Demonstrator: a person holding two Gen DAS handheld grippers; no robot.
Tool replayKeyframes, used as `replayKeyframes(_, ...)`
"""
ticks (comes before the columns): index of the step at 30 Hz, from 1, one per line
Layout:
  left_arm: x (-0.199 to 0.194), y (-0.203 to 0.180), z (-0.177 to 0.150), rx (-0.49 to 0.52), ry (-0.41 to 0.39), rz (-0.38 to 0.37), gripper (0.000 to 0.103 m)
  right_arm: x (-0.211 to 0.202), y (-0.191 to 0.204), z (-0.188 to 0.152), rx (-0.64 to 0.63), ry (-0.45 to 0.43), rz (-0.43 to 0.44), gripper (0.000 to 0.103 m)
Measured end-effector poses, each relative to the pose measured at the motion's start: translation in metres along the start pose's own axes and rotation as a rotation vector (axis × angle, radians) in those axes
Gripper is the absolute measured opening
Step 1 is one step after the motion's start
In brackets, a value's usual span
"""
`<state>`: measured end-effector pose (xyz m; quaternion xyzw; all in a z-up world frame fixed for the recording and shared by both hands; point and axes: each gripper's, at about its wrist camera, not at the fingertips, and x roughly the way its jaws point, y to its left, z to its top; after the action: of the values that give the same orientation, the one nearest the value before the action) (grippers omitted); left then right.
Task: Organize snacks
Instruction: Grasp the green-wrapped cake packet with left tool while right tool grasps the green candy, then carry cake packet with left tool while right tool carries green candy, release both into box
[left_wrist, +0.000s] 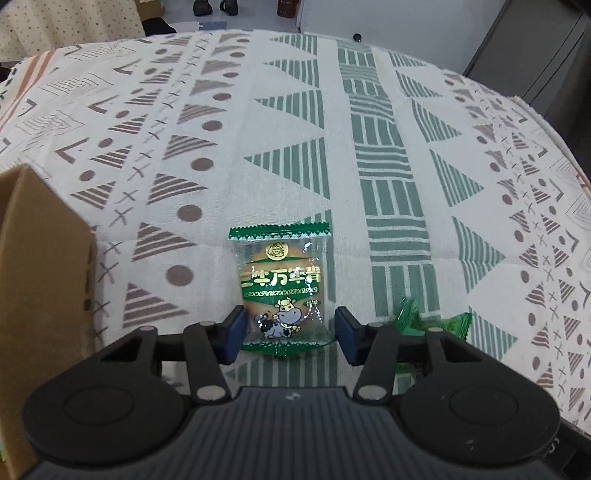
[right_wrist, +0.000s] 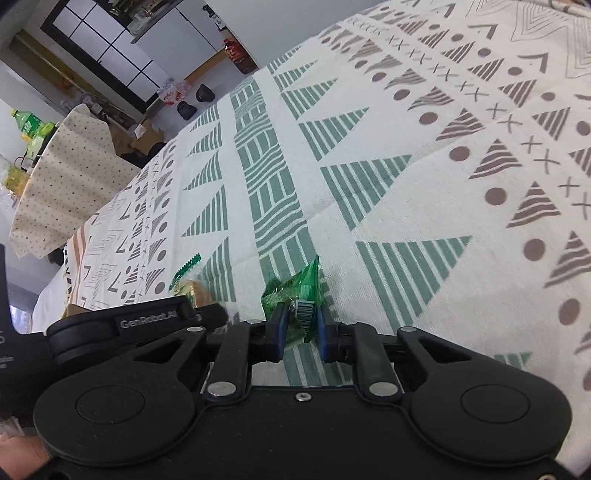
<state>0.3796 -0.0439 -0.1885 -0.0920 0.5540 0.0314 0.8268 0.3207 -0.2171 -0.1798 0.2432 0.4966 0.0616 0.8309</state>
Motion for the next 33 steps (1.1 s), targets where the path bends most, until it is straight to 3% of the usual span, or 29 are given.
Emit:
replayKeyframes(21,-0.112,0.022,-0.05,-0.078,-0.131,-0.064,0.04,-0.096,0.024,-0.029,-0.089,-0.133,0.035,0.016)
replayKeyframes(33,-0.153,0.026,-0.085,-0.09,-0.197,-0.11,0.04,-0.143,0.021,-0.055,-0.115,-0.206,0.017,0.016)
